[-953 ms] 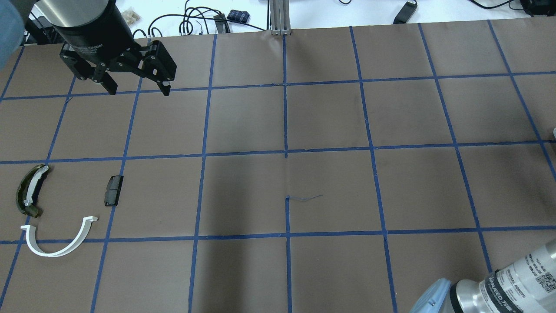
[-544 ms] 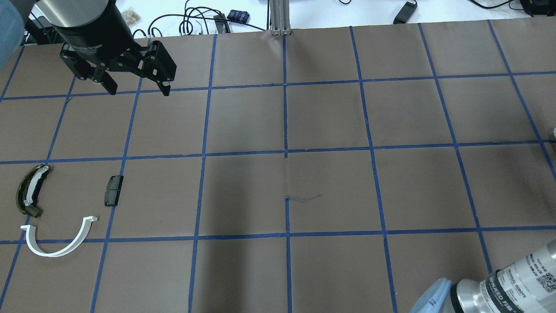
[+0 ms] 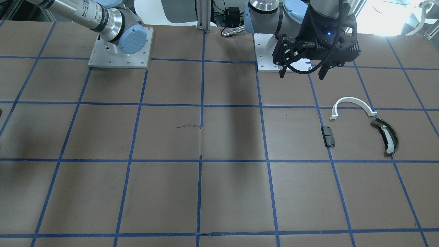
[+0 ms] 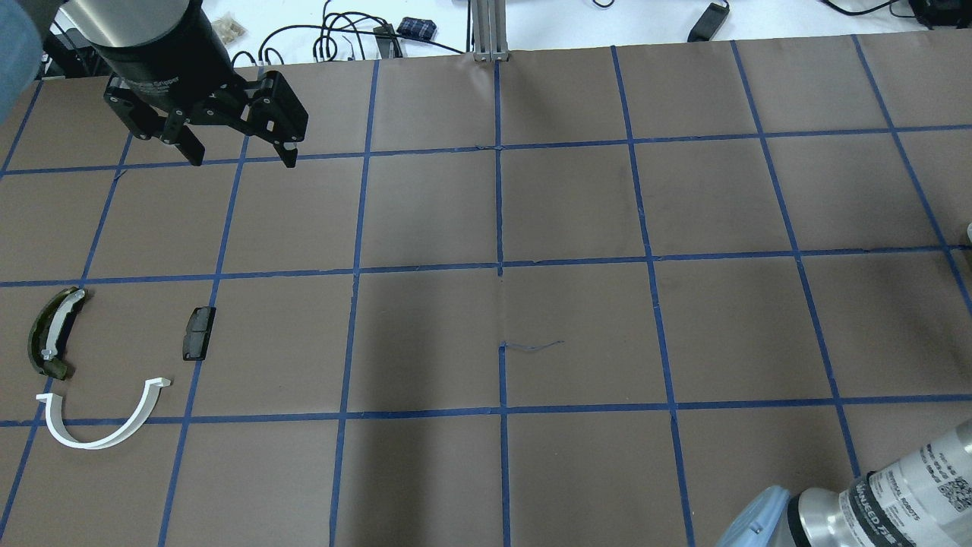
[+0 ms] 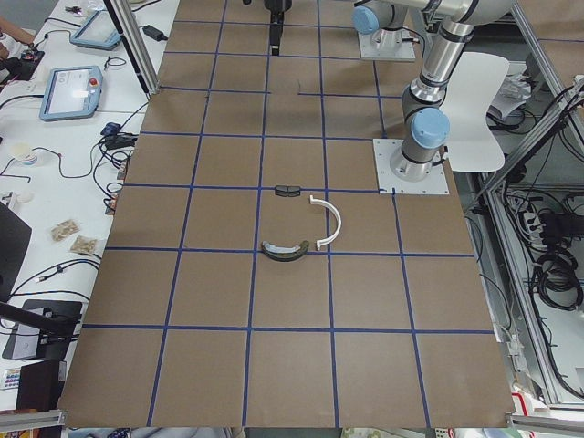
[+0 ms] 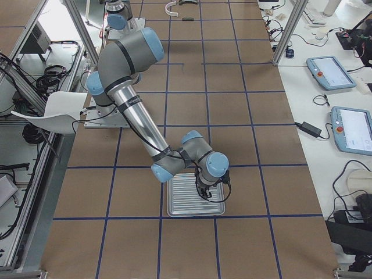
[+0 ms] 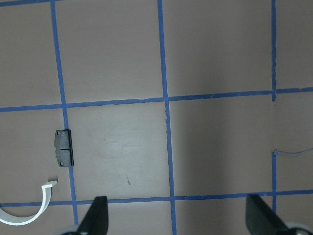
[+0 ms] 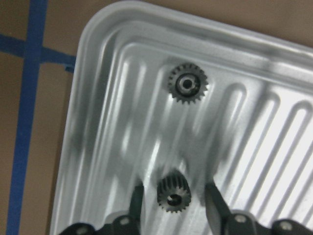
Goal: Place bearing gear from tray to pile
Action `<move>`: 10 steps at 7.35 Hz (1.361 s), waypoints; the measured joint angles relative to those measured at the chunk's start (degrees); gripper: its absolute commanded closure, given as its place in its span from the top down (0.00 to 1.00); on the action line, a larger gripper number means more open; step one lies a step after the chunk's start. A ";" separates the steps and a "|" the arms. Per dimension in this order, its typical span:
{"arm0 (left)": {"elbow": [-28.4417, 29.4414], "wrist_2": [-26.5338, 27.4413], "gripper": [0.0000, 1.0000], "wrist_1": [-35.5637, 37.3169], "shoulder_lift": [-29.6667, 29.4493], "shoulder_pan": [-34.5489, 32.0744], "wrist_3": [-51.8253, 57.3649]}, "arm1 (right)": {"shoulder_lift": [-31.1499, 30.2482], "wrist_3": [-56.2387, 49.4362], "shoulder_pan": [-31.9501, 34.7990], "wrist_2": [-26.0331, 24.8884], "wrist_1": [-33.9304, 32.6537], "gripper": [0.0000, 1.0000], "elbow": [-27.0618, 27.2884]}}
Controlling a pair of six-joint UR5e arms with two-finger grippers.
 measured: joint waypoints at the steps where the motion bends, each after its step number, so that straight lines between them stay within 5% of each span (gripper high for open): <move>1: 0.00 -0.01 1.00 0.00 0.00 0.00 0.00 | -0.07 0.14 0.01 0.00 0.10 0.05 -0.04; 4: 0.00 0.00 1.00 0.00 0.00 0.00 0.00 | -2.55 0.98 0.34 0.00 1.52 0.05 -0.46; 6: 0.00 -0.05 1.00 0.00 0.00 -0.01 0.06 | -8.77 6.41 3.25 -0.01 8.55 0.05 -0.59; 10: 0.12 0.00 1.00 0.00 0.00 -0.01 0.12 | -21.96 37.92 24.62 0.15 26.47 0.06 -0.83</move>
